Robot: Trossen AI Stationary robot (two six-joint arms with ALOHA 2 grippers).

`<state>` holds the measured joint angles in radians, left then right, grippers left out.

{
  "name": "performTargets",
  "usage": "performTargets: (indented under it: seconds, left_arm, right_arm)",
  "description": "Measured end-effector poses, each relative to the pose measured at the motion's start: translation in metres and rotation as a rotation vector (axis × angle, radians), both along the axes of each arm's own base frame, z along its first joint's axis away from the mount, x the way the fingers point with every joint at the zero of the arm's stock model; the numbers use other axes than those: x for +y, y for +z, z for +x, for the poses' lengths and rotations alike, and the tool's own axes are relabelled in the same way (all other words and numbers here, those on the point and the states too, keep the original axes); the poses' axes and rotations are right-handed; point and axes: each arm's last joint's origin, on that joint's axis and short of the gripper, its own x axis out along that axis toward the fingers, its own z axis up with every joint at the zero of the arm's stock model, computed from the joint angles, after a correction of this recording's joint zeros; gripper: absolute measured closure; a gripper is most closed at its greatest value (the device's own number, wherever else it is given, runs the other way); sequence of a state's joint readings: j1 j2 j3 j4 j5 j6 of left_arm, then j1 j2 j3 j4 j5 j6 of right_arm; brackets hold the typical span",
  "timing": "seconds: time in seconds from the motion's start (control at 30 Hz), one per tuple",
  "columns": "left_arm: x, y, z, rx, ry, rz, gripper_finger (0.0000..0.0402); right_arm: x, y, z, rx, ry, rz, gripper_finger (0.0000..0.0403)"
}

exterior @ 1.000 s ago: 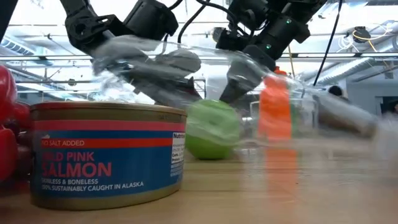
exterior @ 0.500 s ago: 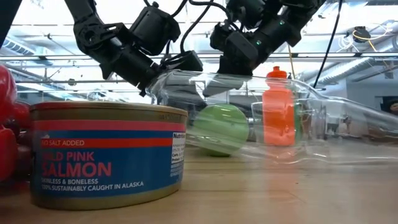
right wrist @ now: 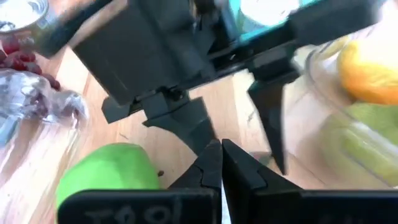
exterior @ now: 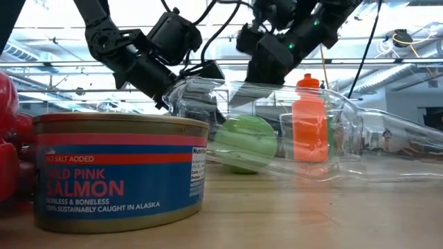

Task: Pick & Place Food Item
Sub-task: Stack the blue tuna can on top of the green tuna can into the green bin

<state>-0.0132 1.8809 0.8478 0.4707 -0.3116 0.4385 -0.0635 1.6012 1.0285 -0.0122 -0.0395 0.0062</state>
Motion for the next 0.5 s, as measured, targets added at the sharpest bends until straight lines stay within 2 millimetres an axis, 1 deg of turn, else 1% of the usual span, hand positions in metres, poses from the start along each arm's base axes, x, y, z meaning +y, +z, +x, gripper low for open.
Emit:
performTargets:
  seconds: [0.07,0.2,0.27,0.33,0.4,0.5]
  left_arm:
    - [0.000,0.000,0.000,0.002,0.001,0.000,0.0184]
    - [0.000,-0.002,-0.001,0.017,-0.001,0.005,0.0151]
    - [0.000,-0.002,-0.001,0.021,-0.008,0.017,0.0141]
    - [0.000,-0.002,-0.001,0.027,-0.017,0.032,0.0136]
    - [0.000,-0.002,-0.001,0.033,-0.026,0.046,0.0136]
    - [0.000,-0.001,-0.001,0.030,-0.036,0.062,0.0144]
  right_arm:
    - [0.001,0.008,-0.004,-0.011,-0.030,-0.044,0.0403]
    - [0.007,0.021,-0.020,0.042,-0.129,-0.158,0.0403]
    - [0.009,0.026,-0.029,0.074,-0.175,-0.187,0.0403]
    - [0.010,0.025,-0.034,0.118,-0.182,-0.157,0.0403]
    - [0.009,0.020,-0.038,0.178,-0.169,-0.098,0.0403]
    - [0.010,0.009,-0.035,0.223,-0.154,-0.031,0.0403]
